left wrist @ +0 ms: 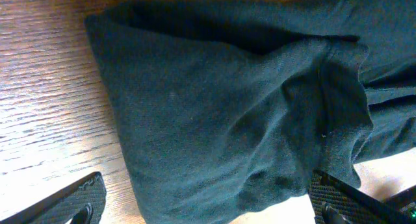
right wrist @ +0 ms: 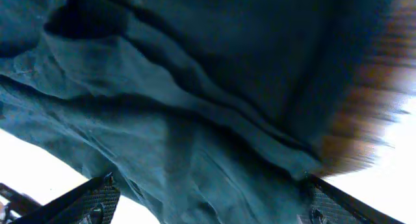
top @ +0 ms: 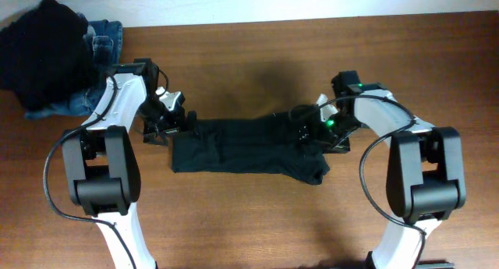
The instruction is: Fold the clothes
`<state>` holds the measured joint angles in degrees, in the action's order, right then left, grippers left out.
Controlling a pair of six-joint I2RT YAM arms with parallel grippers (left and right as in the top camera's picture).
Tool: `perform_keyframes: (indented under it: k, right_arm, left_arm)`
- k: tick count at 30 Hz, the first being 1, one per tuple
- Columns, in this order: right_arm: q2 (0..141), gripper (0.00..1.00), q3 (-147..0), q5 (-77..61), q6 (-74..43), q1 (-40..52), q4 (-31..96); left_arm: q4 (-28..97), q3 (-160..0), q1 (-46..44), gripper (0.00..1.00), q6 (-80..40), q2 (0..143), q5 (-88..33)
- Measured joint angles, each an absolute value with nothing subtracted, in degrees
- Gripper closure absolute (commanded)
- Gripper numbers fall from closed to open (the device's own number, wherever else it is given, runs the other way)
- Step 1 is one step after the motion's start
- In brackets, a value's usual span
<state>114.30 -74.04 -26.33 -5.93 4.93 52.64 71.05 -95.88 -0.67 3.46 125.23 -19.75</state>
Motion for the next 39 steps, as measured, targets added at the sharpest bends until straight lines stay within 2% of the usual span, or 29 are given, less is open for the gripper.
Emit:
perform_keyframes:
  k: [1,6,12,19,23,24,25,39]
  right_arm:
    - [114.5,0.10,-74.3,-26.2,-6.1,5.4,52.6]
    - [114.9,0.27,-74.5,-25.7,-6.5,5.8,52.3]
    - [115.5,0.42,-74.7,-24.4,-7.4,5.8,52.2]
    - [115.7,0.67,-74.7,-21.4,-10.0,5.8,52.2]
    - [116.0,0.86,-74.7,-20.6,-10.5,5.8,52.4]
    - [116.1,0.94,-74.7,-20.8,-10.6,5.7,52.5]
    - [116.2,0.96,-74.7,-21.1,-10.9,5.7,52.6]
    - [117.8,0.96,-77.8,-19.4,-12.2,3.9,58.8]
  left_arm:
    - [71.0,-95.9,-0.7,0.01,3.5,125.2,-19.7]
    - [71.0,-95.9,-0.7,0.01,3.5,125.2,-19.7]
    - [71.0,-95.9,-0.7,0.01,3.5,125.2,-19.8]
    - [71.0,-95.9,-0.7,0.01,3.5,125.2,-19.7]
    - [71.0,-95.9,-0.7,0.01,3.5,125.2,-19.8]
    - [71.0,-95.9,-0.7,0.01,3.5,125.2,-19.8]
    - [71.0,-95.9,-0.7,0.01,3.5,125.2,-19.8]
    - [70.6,-95.9,-0.7,0.01,1.9,125.2,-19.8]
